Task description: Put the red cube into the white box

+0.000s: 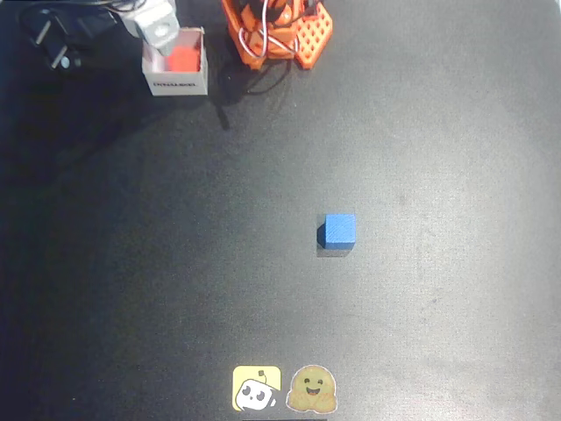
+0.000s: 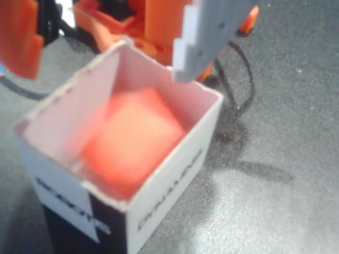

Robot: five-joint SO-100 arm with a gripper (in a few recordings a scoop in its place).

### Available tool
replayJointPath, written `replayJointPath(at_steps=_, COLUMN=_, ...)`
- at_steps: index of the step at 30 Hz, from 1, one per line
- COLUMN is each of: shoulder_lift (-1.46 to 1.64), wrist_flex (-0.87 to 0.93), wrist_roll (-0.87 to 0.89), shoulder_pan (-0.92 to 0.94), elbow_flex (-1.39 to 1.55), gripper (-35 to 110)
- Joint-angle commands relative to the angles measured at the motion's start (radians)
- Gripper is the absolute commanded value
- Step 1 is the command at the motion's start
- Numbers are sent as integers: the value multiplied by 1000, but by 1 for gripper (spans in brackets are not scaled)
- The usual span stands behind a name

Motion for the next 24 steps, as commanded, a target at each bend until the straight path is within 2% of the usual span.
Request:
replayJointPath(at_steps=1, shoulder_lift=41, wrist_flex=84, wrist_roll=-8, shoulder_pan=9, elbow_flex=-20, gripper=10)
replayJointPath(at_steps=3, shoulder_lift=48, wrist_flex=83, wrist_roll=-15, shoulder_pan=5, elbow_flex=-40, gripper=0)
replayJointPath(at_steps=8, shoulder_lift=44, wrist_flex=37, wrist_roll=-110, shoulder_pan=-78, elbow_flex=-133, gripper=0)
replayJointPath(at_steps=12, shoulder_lift=48, wrist_flex=-101, wrist_roll=-129, shoulder_pan=-328, elbow_flex=-179, gripper=0)
replayJointPath(at_steps=18, shoulder_lift=-8, wrist_flex=-413, wrist_roll=-140, shoulder_pan=-727, elbow_flex=-155, gripper=0)
replayJointPath(at_steps=24, shoulder_lift=-81, wrist_flex=-621, wrist_roll=-163, shoulder_pan=-1003, elbow_flex=-114, gripper=0)
